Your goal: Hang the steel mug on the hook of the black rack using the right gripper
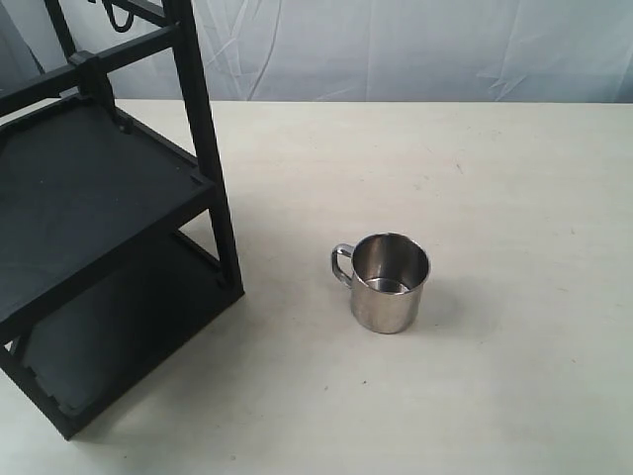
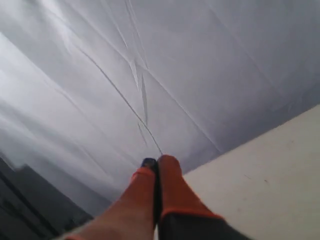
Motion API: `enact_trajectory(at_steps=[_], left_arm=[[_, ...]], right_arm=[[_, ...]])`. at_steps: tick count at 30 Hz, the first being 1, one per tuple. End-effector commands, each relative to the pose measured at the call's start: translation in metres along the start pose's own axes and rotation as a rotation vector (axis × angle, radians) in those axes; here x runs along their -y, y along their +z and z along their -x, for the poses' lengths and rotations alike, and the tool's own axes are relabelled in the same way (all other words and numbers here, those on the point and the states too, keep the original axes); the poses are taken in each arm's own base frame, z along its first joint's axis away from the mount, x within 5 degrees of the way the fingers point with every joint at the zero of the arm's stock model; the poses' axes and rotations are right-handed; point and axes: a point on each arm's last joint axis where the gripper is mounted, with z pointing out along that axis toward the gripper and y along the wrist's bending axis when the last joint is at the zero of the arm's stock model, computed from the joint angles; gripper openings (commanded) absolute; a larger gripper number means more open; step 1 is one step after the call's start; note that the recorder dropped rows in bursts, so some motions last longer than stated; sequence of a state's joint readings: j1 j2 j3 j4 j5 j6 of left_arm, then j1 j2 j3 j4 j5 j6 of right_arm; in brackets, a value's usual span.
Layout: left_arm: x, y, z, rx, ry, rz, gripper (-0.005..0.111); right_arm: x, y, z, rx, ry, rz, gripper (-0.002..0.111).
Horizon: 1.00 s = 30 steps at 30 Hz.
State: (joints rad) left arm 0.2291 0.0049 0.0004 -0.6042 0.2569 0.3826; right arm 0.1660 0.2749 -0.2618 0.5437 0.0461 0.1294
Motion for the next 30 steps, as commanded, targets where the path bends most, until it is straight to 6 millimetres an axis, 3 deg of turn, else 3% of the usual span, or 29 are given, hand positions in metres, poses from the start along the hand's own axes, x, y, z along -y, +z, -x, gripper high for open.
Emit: enact_trajectory(at_steps=[1, 4, 7, 8, 10, 12, 14, 16, 21, 24, 30], left_arm=[[0.0, 0.0, 0.001, 0.015, -0.01, 0.0, 0.002], [0.0, 0.0, 0.001, 0.015, -0.01, 0.0, 0.002], [0.0, 0.0, 0.001, 0.015, -0.01, 0.0, 0.002], [0.0, 0.0, 0.001, 0.015, -0.014, -0.001, 0.002], [0.001, 0.0, 0.002, 0.018, -0.042, -0.008, 0.002], [0.001, 0.0, 0.002, 0.018, -0.042, -0.008, 0.002], [0.001, 0.0, 0.002, 0.018, -0.042, -0.008, 0.002], [0.001, 0.0, 0.002, 0.018, -0.042, -0.008, 0.002], [0.001, 0.0, 0.001, 0.016, -0.042, -0.009, 0.002], [0.001, 0.0, 0.001, 0.014, -0.042, -0.01, 0.002], [0.001, 0.0, 0.001, 0.014, -0.042, -0.01, 0.002]], right_arm=[[-0.028, 0.077, 0.03, -0.424, -0.371, -0.155, -0.001], [-0.027, 0.162, 0.045, -0.735, -0.558, -0.317, -0.001], [-0.018, 0.219, 0.04, -0.936, -0.626, -0.367, -0.001], [-0.015, 0.241, 0.031, -1.023, -0.633, -0.348, 0.005], [-0.005, 0.263, 0.008, -1.189, -0.537, -0.338, 0.023], [0.003, 0.273, -0.011, -1.278, -0.479, -0.32, 0.042], [0.008, 0.279, -0.03, -1.343, -0.464, -0.305, 0.049], [0.01, 0.285, -0.057, -1.419, -0.477, -0.293, 0.049], [0.006, 0.289, -0.101, -1.523, -0.512, -0.26, 0.049], [0.003, 0.288, -0.118, -1.569, -0.527, -0.246, 0.049], [-0.002, 0.288, -0.133, -1.598, -0.528, -0.23, 0.049]])
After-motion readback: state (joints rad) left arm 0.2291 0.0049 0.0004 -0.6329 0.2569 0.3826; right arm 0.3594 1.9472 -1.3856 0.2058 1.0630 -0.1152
